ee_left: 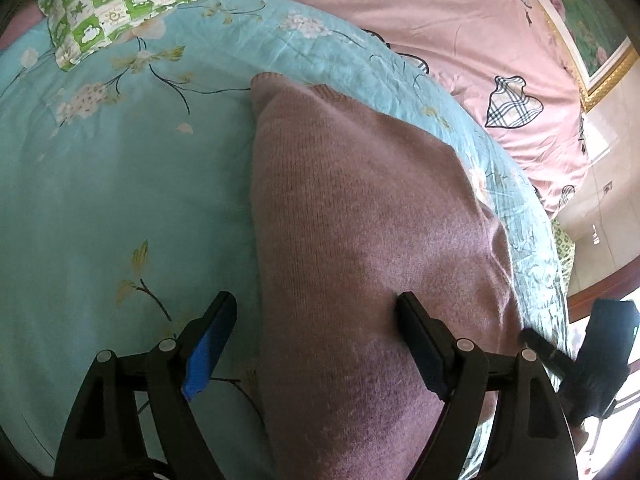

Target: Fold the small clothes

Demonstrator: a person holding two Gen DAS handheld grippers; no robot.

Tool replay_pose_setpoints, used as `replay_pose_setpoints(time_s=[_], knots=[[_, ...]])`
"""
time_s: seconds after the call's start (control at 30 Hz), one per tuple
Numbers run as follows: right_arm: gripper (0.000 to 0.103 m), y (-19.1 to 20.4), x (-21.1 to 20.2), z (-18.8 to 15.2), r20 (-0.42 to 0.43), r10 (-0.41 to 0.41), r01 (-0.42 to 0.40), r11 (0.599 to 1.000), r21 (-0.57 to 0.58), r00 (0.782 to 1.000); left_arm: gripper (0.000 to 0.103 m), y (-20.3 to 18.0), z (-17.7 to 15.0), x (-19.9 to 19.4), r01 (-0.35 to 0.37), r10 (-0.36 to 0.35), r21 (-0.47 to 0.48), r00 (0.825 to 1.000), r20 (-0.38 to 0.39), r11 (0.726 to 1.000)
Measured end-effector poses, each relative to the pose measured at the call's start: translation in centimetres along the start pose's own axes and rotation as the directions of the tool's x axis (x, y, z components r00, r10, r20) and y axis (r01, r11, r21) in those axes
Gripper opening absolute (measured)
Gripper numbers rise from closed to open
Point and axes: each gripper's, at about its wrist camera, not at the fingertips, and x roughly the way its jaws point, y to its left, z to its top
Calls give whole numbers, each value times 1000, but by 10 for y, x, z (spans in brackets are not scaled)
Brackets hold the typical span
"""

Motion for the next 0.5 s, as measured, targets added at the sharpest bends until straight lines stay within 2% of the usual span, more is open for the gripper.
replay_pose_setpoints(time_s=[0.07, 0.1, 0.13, 0.27, 0.37, 0.5], knots=[[23, 3, 8, -11, -45, -64, 61, 997, -50, 997, 83, -1, 0, 0, -5, 5, 4, 1000, 1, 1000], [12, 3, 11, -14, -51, -101, 97, 993, -68, 994, 83, -2, 0, -1, -10, 10, 12, 1000, 2, 1000], [8, 2, 11, -17, -49, -120, 116, 990, -74, 992, 83, -3, 0, -1, -16, 16, 22, 1000, 3, 1000], [7, -24, 8, -25, -34, -111, 112, 993, 23, 993, 85, -4, -3, 5, -31, 30, 45, 1000, 4, 999], [7, -36, 13, -30, -34, -65, 68, 993, 98, 997, 86, 0, -5, -1, -19, 19, 30, 1000, 7, 999], [12, -26, -5, -27, -10, -63, 64, 994, 89, 998, 85, -1, -9, -25, -52, 49, 61, 998, 51, 997]])
